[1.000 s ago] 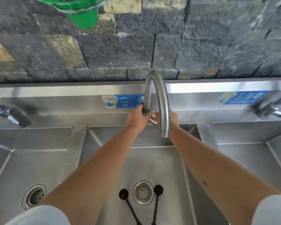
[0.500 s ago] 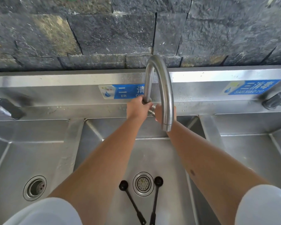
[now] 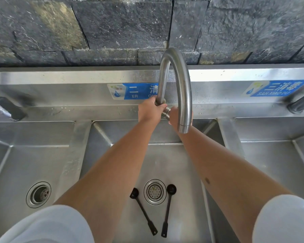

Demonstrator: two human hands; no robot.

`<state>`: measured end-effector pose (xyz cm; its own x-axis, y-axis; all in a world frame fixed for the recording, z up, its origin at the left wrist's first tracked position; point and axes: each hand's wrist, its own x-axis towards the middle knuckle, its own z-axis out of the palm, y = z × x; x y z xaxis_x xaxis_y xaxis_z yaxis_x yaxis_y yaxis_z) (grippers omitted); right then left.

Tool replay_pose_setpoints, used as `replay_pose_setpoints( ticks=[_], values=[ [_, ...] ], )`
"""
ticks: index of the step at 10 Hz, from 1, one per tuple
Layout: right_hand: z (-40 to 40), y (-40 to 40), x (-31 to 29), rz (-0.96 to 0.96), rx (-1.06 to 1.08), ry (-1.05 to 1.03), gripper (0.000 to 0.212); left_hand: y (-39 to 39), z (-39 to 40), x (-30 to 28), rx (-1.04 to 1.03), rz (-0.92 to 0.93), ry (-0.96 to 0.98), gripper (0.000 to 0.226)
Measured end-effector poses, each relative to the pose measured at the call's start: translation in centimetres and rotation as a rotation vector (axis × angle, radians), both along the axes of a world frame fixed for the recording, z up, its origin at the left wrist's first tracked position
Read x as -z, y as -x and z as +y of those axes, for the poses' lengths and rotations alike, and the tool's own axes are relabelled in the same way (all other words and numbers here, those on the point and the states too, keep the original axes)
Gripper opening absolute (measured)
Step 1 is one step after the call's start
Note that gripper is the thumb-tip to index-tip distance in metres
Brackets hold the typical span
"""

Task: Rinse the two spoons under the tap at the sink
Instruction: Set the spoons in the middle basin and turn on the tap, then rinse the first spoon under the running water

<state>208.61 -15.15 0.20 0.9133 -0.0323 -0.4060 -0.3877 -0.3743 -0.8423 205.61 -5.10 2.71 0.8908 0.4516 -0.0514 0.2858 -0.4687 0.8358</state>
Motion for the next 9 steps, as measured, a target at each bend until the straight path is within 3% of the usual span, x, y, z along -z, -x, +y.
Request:
replay_pose_setpoints(
  ticks=[3,4,5,7,8,9],
  values=[
    [-0.7,0.9,0.5,0.042,0.022,-0.005,0.032,1.7,-0.5,1.2,-0.037,0.080,0.090,0.025],
    [-1.9,4.4,1.1,0.064,-0.001,0.152,0.035,5.4,-1.9,4.1,-0.074,0.194,0.164,0.049],
    [-3.2,8.6,3.8,0.148,-0.141,0.243,0.036,10.6,-3.6,8.1,-0.080,0.311,0.288,0.043],
    [-5.6,17.3,9.5,0.403,-0.088,0.110,0.029,19.8,-6.8,14.1,-0.115,0.570,0.611,0.032],
    [-6.8,20.3,11.6,0.465,-0.119,0.156,0.026,21.8,-7.9,15.5,-0.012,0.645,0.626,0.014],
    [-7.8,22.3,14.1,0.513,-0.081,0.105,0.017,23.3,-9.2,17.2,0.027,0.675,0.660,0.022]
  ],
)
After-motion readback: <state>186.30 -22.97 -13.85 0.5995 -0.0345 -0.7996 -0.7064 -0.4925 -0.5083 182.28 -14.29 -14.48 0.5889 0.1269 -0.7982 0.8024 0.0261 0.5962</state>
